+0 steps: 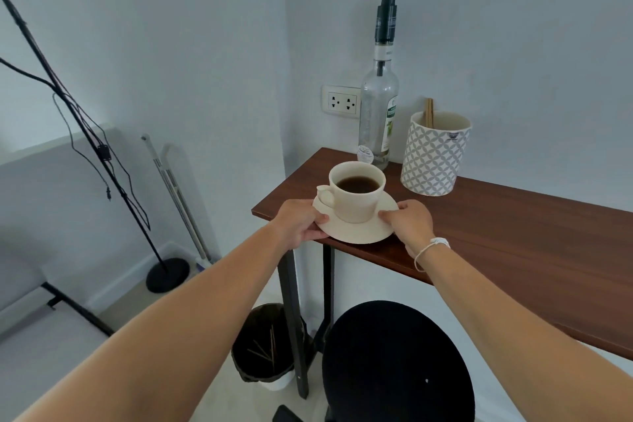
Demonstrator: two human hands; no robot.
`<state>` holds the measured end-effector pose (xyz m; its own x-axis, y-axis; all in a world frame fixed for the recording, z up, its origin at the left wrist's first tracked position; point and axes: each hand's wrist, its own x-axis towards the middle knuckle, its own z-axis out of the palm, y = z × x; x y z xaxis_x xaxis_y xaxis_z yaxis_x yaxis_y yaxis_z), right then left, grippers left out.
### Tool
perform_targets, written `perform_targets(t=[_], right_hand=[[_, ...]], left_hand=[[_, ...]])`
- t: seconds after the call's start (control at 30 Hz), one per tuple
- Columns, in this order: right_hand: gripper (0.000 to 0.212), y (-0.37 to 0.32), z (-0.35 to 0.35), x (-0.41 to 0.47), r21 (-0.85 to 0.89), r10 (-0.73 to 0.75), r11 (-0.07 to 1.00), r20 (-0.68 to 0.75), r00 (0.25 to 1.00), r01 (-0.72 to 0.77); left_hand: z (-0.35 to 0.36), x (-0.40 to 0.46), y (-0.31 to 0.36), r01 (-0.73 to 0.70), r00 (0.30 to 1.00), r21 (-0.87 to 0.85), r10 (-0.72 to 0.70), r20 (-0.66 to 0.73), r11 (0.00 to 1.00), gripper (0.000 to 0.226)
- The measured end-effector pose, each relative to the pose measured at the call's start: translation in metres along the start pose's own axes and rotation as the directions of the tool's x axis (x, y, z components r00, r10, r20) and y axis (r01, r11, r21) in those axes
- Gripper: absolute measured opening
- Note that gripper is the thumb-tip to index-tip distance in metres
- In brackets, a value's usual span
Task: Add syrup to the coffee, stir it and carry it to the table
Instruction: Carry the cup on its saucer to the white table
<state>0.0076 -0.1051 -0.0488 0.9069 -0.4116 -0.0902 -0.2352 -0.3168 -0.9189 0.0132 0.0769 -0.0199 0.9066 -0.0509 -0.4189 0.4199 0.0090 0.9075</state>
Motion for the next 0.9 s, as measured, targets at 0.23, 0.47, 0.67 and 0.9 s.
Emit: perform_targets(t=[0.23,0.47,0.67,0.9], right_hand=[[0.026,-0.018,0.042,-0.052,0.067,-0.015,0.998,0.082,0.997,0.009],[0.020,-0.046,0.099,-0.141,0.035,-0.094,0.995,0.213,0.973,0.088],[0.031,-0.066,0.164,-0.249,0.036,-0.120,0.993,0.336,0.934,0.115],[0.027,-0.080,0.247,-0.374,0.043,-0.144,0.989,0.485,0.862,0.142]], left_hand=[[-0.065,-0.044,-0.011,-0.044,0.998,-0.015,0.043,-0.038,0.999,0.042],[-0.157,-0.115,-0.036,-0.073,0.988,-0.064,0.063,-0.144,0.995,0.043],[-0.252,-0.200,-0.072,-0.072,0.970,-0.113,0.043,-0.237,0.991,0.044],[-0.364,-0.304,-0.123,-0.093,0.907,-0.180,0.009,-0.422,0.979,0.043]])
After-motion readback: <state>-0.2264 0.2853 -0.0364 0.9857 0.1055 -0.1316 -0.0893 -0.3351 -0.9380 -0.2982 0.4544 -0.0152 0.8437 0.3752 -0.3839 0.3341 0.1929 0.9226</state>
